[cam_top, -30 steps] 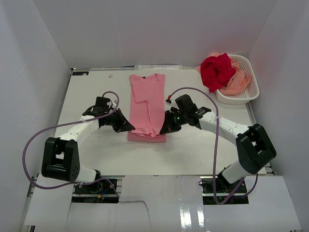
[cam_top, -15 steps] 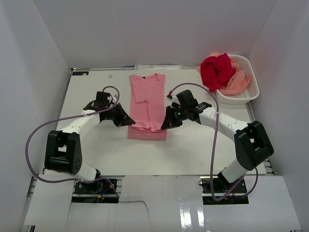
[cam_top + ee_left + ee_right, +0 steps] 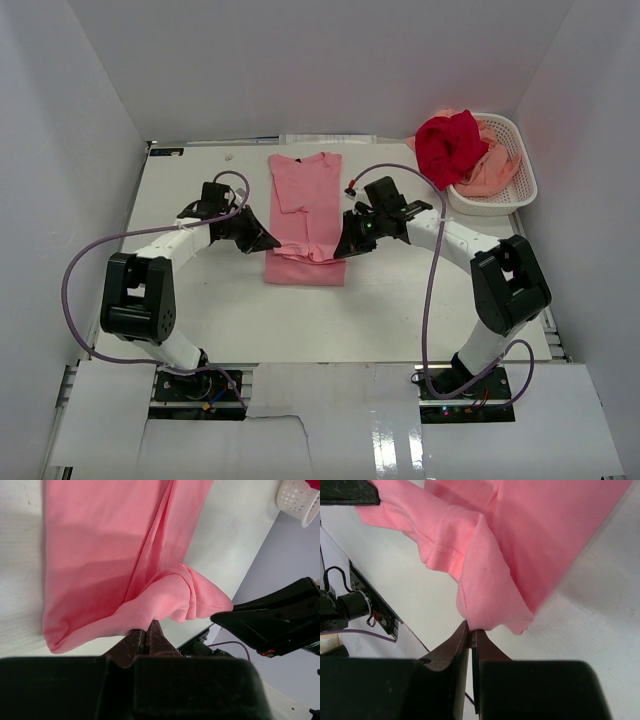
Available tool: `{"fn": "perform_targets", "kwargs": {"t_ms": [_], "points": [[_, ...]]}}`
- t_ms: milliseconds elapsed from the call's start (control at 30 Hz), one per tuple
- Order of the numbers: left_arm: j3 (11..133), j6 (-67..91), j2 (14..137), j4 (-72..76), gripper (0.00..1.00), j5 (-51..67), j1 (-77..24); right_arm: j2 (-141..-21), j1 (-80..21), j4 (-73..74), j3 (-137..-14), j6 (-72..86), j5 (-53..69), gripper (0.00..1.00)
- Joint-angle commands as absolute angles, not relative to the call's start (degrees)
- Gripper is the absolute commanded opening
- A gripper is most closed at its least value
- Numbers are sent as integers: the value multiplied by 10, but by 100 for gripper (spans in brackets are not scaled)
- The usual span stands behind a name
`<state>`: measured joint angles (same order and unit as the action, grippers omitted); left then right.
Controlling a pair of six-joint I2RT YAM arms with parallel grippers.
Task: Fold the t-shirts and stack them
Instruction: Fold the folded rectangular tshirt in 1/3 of the way
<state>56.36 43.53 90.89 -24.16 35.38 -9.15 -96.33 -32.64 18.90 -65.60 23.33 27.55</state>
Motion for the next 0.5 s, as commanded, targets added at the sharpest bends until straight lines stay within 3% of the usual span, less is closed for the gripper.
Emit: {"fn": "perform_targets", "kwargs": {"t_ms": [0,467], "points": [[595,437,917,-214,0,352,-87,-979,-319,192,-694,214,289,8],[656,438,971,-207,0,345,-81,-1042,-308,228,-797,194,289,8]]}}
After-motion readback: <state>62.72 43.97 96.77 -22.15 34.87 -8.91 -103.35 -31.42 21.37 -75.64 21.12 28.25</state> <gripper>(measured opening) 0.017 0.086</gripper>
